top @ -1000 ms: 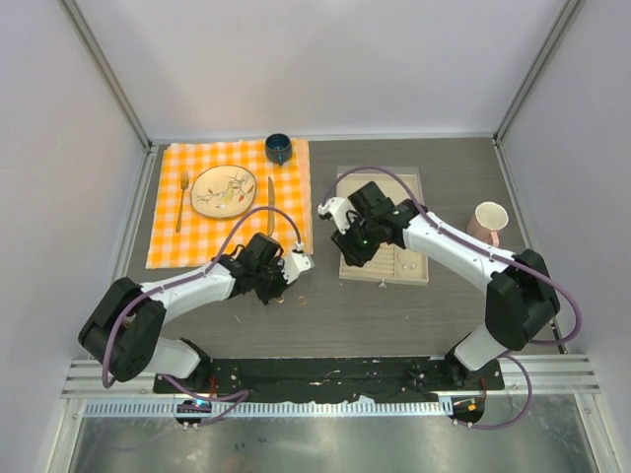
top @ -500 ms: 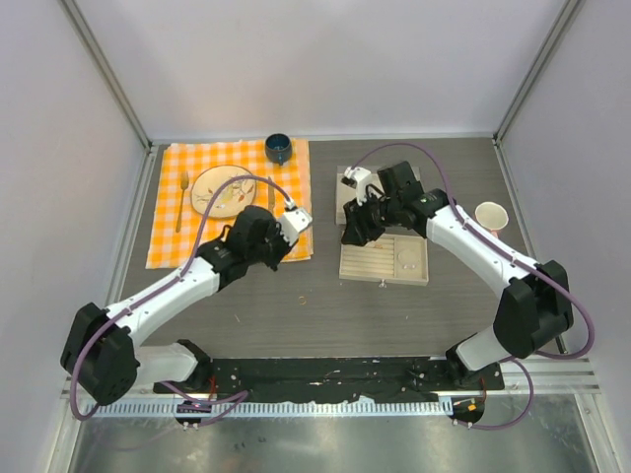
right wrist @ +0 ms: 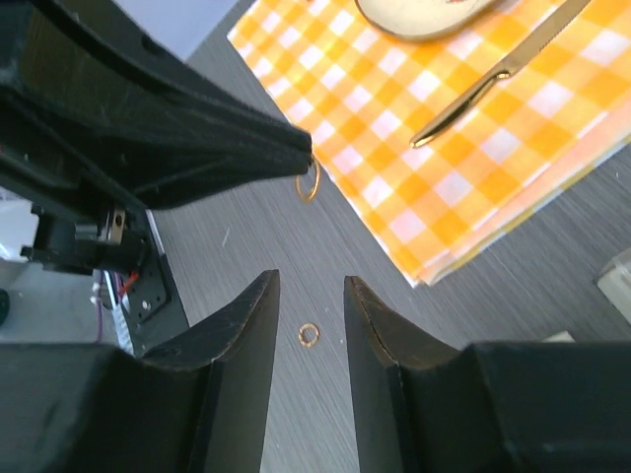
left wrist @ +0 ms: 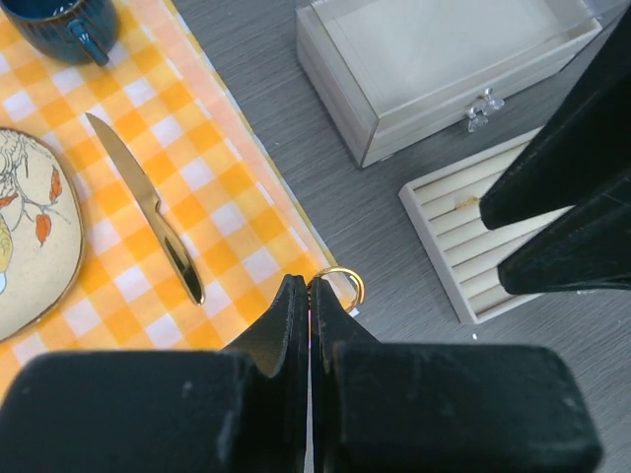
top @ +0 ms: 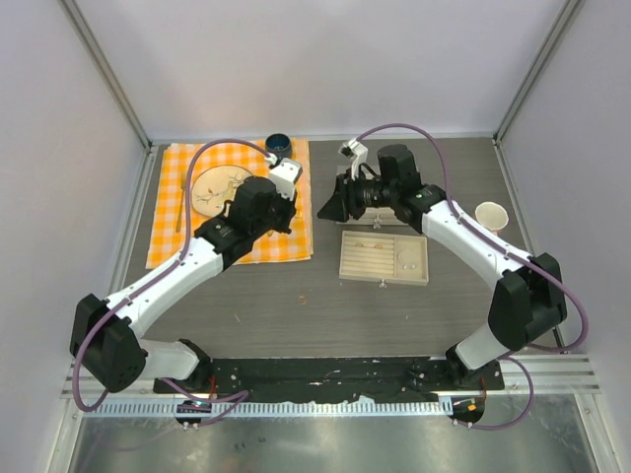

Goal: Organize the mixed jewelry

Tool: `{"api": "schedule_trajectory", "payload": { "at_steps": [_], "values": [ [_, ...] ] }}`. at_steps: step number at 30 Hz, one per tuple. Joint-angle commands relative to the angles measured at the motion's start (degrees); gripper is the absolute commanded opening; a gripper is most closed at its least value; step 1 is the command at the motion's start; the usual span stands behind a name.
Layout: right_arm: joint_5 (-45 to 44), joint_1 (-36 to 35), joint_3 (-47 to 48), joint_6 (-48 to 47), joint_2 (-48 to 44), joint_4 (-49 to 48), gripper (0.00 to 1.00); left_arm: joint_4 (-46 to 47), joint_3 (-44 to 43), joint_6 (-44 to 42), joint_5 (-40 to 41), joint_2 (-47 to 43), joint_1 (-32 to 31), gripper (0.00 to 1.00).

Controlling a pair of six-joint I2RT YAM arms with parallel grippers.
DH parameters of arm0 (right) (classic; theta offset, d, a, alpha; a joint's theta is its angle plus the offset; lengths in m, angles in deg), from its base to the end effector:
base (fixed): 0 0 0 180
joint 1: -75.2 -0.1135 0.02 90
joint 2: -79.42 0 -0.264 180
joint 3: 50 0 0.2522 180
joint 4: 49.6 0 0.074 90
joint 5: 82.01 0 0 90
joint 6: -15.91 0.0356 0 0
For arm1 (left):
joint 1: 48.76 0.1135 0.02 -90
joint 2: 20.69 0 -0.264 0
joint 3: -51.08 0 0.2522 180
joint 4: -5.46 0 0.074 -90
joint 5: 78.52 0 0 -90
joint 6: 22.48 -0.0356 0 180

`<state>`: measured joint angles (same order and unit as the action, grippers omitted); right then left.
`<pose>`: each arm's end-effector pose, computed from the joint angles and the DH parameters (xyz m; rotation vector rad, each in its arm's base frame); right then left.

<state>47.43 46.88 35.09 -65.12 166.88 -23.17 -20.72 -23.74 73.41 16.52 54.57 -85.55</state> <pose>0.2967 0.1856 0.3179 -0.7871 1.9835 1.1037 0.2444 -0.1789 0.3178 0.4933 1.9943 -0.3772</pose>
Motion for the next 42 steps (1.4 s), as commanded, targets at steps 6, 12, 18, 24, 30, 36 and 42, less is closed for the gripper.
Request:
{"api": "schedule_trajectory", "payload": {
  "at_steps": [6, 12, 18, 24, 30, 36, 42],
  "values": [
    [0.7, -0.7, 3.8, 9.0, 5.2, -11.9, 0.39, 0.3, -1.5, 6.9, 0.9, -0.4, -0.2, 0.00],
    [0.2, -2.0, 4.5, 9.6, 7.2, -12.4, 0.41, 1.1, -0.9, 7.5, 0.1, -0.6, -0.2, 0.00],
    [0.7, -2.6, 5.0, 10.4, 7.9, -12.3, 0.42, 1.3, -1.0, 8.0, -0.2, -0.3, -0.2, 0.00],
    [0.9, -3.0, 5.2, 10.9, 8.4, -14.2, 0.41, 1.4, -1.3, 8.4, -0.6, 0.0, -0.2, 0.00],
    [0.7, -3.3, 6.2, 10.5, 9.6, -13.4, 0.38, 1.4, -1.4, 8.5, -1.1, 0.0, -0.2, 0.00],
    [0.6, -3.6, 5.8, 10.1, 9.7, -13.0, 0.35, 1.6, -1.1, 8.6, -0.9, -0.3, -0.2, 0.00],
    [0.9, -3.7, 5.0, 9.8, 9.1, -13.0, 0.33, 2.2, -0.8, 8.3, 0.1, -0.5, -0.2, 0.00]
  ]
}}
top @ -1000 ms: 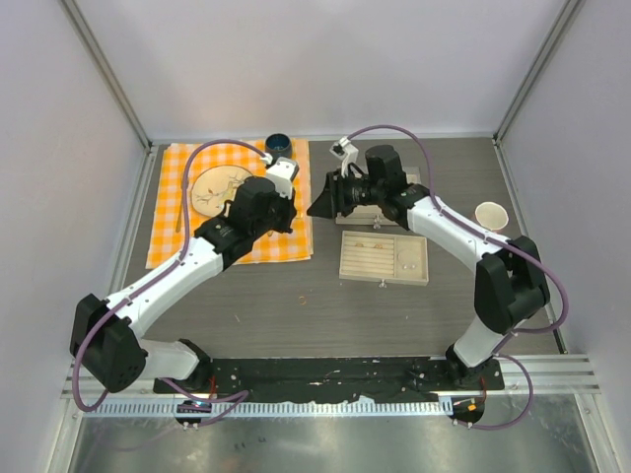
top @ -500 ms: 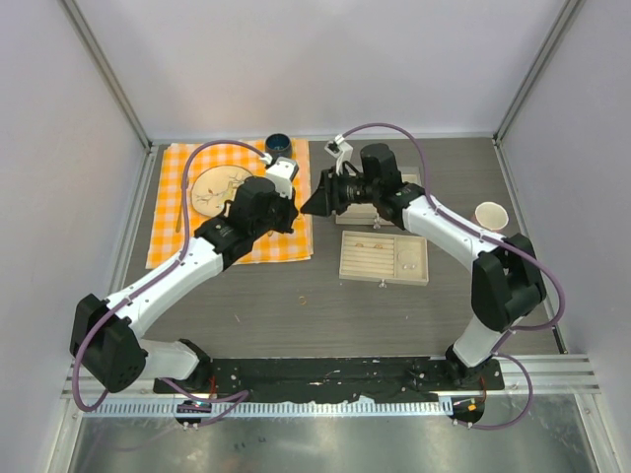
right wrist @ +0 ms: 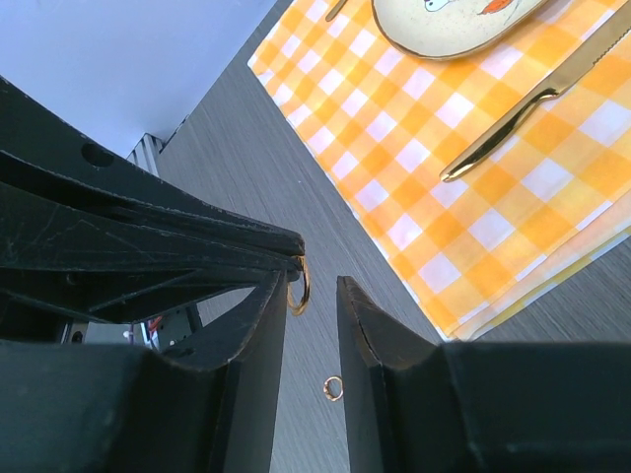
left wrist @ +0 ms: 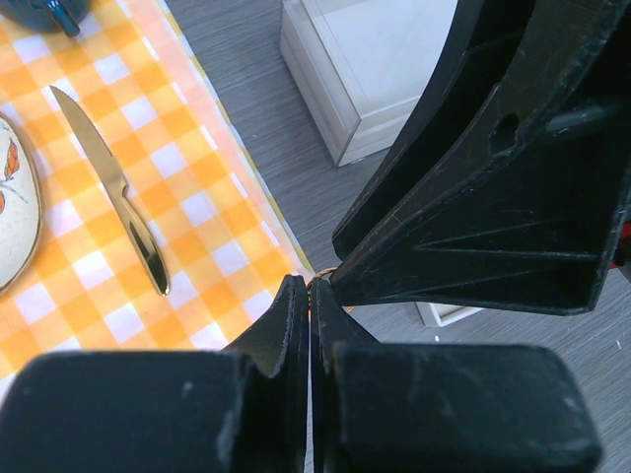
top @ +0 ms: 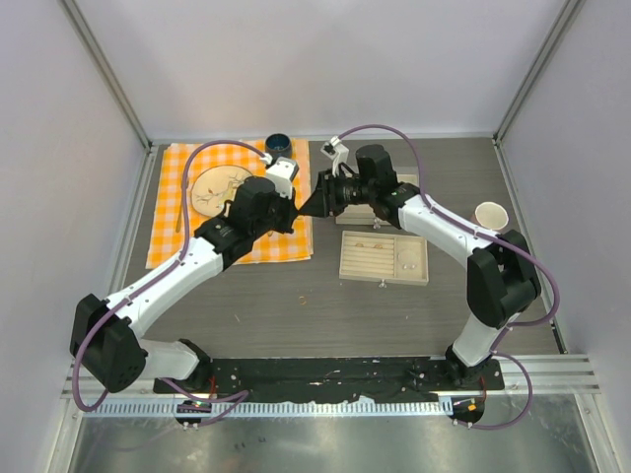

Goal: Organize the mixed jewelry

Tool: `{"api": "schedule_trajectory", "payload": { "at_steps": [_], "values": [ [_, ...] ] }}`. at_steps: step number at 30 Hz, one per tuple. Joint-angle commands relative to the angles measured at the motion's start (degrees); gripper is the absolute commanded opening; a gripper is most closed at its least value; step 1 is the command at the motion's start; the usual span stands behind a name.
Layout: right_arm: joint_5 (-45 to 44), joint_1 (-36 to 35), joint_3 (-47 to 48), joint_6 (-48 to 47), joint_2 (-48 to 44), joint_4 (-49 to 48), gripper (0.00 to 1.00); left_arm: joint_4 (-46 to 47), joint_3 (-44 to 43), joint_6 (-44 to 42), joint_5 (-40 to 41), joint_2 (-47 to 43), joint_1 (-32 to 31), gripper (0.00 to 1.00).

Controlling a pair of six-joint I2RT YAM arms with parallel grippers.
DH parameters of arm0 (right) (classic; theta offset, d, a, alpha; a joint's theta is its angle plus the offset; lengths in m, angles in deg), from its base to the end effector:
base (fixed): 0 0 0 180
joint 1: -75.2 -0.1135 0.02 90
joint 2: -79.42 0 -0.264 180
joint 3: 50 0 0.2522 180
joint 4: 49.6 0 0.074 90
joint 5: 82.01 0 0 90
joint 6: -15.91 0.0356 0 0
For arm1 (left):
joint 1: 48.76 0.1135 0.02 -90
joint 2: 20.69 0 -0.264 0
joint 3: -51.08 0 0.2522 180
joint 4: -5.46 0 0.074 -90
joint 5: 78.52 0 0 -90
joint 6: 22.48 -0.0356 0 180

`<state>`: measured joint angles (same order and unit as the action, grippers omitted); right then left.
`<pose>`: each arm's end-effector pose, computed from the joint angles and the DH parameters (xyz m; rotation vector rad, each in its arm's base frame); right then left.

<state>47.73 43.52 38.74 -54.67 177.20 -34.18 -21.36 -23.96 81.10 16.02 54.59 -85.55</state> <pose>0.3260 0.2279 0.2935 -0.6972 1.9993 1.2450 0.2440 -0.1790 0.3180 0.3678 2.0411 -0.4657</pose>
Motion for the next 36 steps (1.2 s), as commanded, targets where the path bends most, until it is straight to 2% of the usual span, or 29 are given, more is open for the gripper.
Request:
{"api": "schedule_trajectory", "payload": {
  "at_steps": [1, 13, 21, 32, 36],
  "values": [
    [0.6, -0.4, 1.4, -0.7, -1.4, -2.0, 0.32, 2.9, -0.6, 0.6, 0.7, -0.4, -0.2, 0.00],
    [0.9, -0.4, 0.3, -1.1, -2.2, -2.0, 0.28, 3.7, 0.0, 0.4, 1.8, -0.6, -0.1, 0.00],
    [1.6, -0.5, 0.0, -0.9, -2.1, -2.1, 0.20, 4.0, 0.2, 0.5, 2.0, -0.6, -0.1, 0.00],
    [1.9, -1.0, -0.2, -0.9, -2.1, -2.1, 0.19, 4.5, 0.1, 0.7, 1.8, -0.4, -0.1, 0.00],
    [2.1, -1.1, -0.1, -0.9, -2.2, -2.1, 0.10, 4.7, 0.1, 0.8, 1.9, -0.5, 0.0, 0.00]
  ]
}}
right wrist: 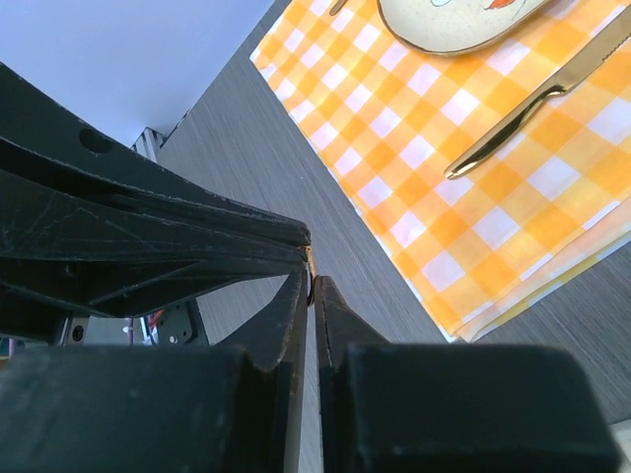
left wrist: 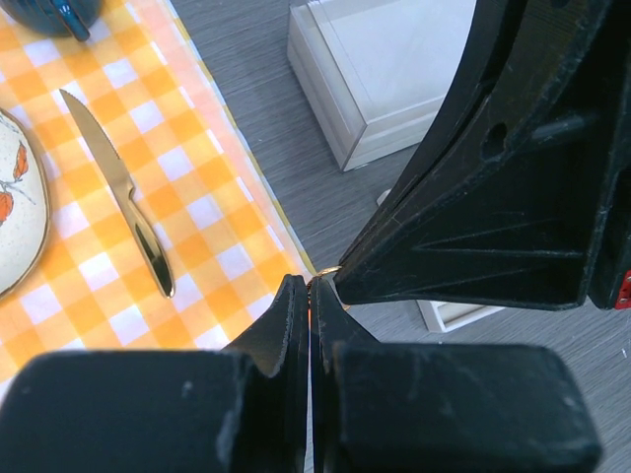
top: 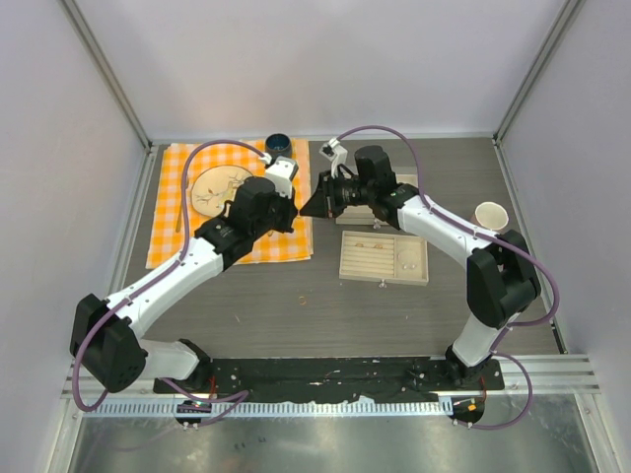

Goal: Organize the mixed jewelry

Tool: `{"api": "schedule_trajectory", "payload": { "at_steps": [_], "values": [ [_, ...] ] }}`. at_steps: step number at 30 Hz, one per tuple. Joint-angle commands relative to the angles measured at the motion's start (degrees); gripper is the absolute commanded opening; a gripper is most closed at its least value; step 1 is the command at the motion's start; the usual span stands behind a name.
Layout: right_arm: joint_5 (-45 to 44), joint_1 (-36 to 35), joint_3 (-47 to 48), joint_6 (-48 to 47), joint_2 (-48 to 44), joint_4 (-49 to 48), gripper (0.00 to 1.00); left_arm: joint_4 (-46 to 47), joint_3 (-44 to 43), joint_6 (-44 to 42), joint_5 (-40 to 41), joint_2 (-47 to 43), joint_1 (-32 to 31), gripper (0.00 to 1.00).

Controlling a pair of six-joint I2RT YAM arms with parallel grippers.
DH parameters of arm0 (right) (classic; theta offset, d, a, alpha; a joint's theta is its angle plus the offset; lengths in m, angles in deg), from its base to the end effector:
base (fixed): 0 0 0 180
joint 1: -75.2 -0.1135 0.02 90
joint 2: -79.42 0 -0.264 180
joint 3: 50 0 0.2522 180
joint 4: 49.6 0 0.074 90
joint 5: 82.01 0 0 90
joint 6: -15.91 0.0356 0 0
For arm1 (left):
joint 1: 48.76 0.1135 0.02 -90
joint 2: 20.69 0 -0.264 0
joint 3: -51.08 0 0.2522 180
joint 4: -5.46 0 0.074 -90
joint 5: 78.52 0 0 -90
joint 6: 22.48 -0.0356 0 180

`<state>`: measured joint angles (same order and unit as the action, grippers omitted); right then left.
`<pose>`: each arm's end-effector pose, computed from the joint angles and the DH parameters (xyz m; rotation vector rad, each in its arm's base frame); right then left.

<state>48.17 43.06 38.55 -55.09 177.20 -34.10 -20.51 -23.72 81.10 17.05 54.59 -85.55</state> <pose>0.3236 0.2304 0.2923 -0.7173 1.9976 1.2530 0.2448 -0.1787 0.3180 0.3535 2.0297 -0.4522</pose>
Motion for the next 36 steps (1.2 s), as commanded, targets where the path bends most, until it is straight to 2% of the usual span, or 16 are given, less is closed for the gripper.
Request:
{"api": "schedule_trajectory", "payload": {
  "at_steps": [1, 4, 8, 11, 12, 16, 20, 24, 28, 32, 36],
  "values": [
    [1.7, -0.6, 0.1, -0.5, -2.1, -2.2, 0.08, 4.0, 0.0, 0.9, 0.8, -0.6, 0.0, 0.00],
    [1.7, -0.6, 0.1, -0.4, -2.2, -2.2, 0.01, 4.1, 0.1, 1.0, 0.6, -0.5, 0.1, 0.00],
    [1.6, -0.6, 0.3, -0.5, -2.7, -2.1, 0.01, 4.2, 0.2, 1.8, -1.0, -0.8, 0.7, 0.07],
    [0.3, -0.6, 0.4, -1.8, -3.3, -0.7, 0.01, 4.0, 0.2, 2.4, -3.6, -1.2, 2.0, 0.38],
    [-0.5, -0.6, 0.3, -2.2, -3.6, 0.2, 0.01, 3.9, 0.2, 2.7, -4.5, -2.0, 2.3, 0.63],
    [-1.6, 0.5, -0.4, -3.6, -5.0, 2.0, 0.01, 2.8, 0.1, 2.4, -11.0, -4.4, 6.3, 0.87],
    [-1.9, 1.6, -1.0, -7.2, -6.8, 6.0, 0.01, 2.7, 0.0, 1.9, -20.2, -6.7, 9.7, 0.91],
    [-2.3, 2.3, -2.0, -10.5, -9.6, 8.8, 0.01, 3.1, 0.0, 1.0, -30.0, -8.6, 11.1, 0.90],
    [-0.9, 4.0, -2.4, -12.6, -12.3, 11.4, 0.01, 4.0, -0.1, 0.4, -44.5, -9.3, 12.2, 0.90],
    [7.2, 6.2, -1.4, -11.9, -14.0, 12.3, 0.01, 7.0, 1.5, 0.7, -54.2, -9.5, 12.3, 0.90],
    [13.6, 6.3, 1.1, -12.6, -13.8, 14.9, 0.01, 10.9, 2.4, 0.8, -58.5, -8.4, 12.3, 0.89]
  ]
}}
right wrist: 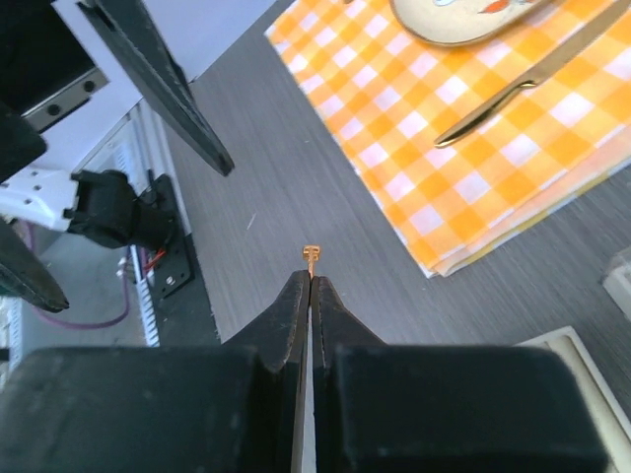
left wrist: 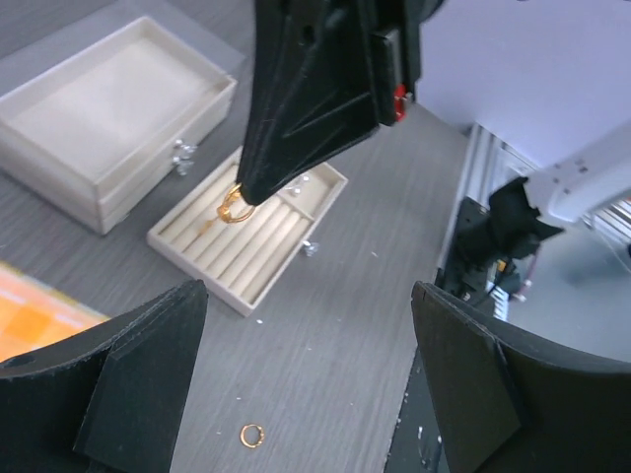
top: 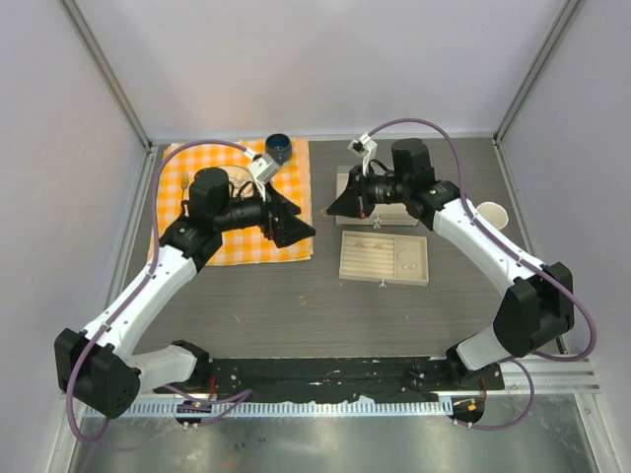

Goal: Organize the mixed jewelry

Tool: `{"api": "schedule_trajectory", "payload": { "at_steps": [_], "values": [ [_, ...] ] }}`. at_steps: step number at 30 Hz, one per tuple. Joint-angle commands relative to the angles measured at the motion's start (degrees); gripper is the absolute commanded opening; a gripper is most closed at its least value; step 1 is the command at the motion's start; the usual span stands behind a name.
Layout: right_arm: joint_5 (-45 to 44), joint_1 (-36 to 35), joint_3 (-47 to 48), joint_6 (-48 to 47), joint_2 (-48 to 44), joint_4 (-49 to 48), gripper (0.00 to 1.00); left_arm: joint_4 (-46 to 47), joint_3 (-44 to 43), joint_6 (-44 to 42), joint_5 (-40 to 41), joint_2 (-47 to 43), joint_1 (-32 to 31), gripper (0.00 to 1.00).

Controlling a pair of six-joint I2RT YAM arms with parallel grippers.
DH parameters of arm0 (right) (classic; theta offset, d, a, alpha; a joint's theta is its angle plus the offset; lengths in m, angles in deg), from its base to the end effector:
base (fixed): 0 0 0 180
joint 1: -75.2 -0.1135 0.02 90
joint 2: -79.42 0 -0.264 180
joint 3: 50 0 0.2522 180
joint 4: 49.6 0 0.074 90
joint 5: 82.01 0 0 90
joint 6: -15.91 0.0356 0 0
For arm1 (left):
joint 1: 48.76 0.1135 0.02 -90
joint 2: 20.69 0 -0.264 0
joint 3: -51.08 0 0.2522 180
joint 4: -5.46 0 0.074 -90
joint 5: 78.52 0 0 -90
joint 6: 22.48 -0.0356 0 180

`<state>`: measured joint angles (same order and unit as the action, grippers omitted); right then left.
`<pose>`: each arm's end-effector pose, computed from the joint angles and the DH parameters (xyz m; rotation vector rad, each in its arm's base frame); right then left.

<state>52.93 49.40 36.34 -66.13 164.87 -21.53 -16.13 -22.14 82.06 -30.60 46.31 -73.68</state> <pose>0.2947 0.1704 0.3353 -0.8201 1.9233 1.1618 0.2297 -0.1330 0.3572 0.7063 1.7903 -1.1439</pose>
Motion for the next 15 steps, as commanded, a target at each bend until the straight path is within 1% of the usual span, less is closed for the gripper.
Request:
{"api": "schedule_trajectory", "payload": {
  "at_steps": [1, 2, 6, 13, 15],
  "values": [
    [9.5, 0.0, 4.0, -2.0, -1.4, 3.2, 0.01, 7.0, 0.9, -0.1, -11.6, 0.2, 0.4, 0.88],
    [10.2, -0.2, 5.0, -3.5, -1.3, 5.2, 0.01, 7.4, 0.9, 0.4, -12.1, 0.5, 0.4, 0.88],
    [13.4, -0.7, 5.4, -4.3, -1.5, 6.8, 0.01, 8.7, 0.1, 0.3, -13.8, 2.9, 0.4, 0.86],
    [15.2, -1.8, 3.7, -3.2, -4.2, 5.5, 0.01, 8.0, -0.4, -0.9, -15.8, 4.5, 0.4, 0.81],
    [15.6, -2.0, 3.2, -2.3, -4.8, 4.3, 0.01, 8.3, -0.4, -0.7, -16.5, 4.7, 0.4, 0.77]
  ]
}}
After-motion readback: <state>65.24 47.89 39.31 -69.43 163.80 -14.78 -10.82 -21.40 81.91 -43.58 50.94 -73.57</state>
